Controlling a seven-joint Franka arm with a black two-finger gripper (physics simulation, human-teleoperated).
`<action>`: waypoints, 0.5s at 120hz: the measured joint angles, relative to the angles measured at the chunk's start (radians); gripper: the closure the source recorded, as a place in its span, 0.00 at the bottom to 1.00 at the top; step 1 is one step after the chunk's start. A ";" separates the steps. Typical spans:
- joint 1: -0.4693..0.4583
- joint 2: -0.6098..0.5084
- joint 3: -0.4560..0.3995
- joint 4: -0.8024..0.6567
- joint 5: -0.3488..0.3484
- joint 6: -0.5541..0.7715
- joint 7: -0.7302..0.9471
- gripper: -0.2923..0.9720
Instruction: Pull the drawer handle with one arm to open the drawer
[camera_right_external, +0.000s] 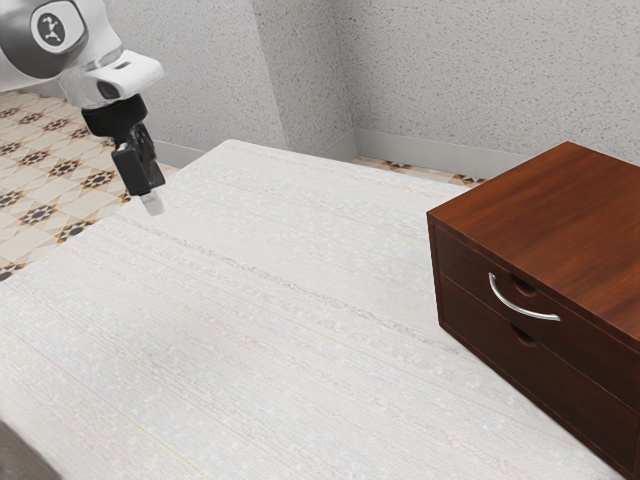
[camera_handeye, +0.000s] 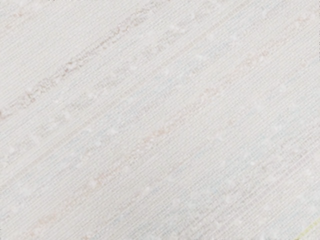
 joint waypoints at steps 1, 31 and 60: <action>0.000 0.000 0.000 0.000 0.000 0.000 0.003 0.23; 0.002 -0.018 0.002 0.001 -0.002 0.003 0.075 0.23; -0.009 -0.184 0.000 0.010 0.004 0.002 0.118 0.23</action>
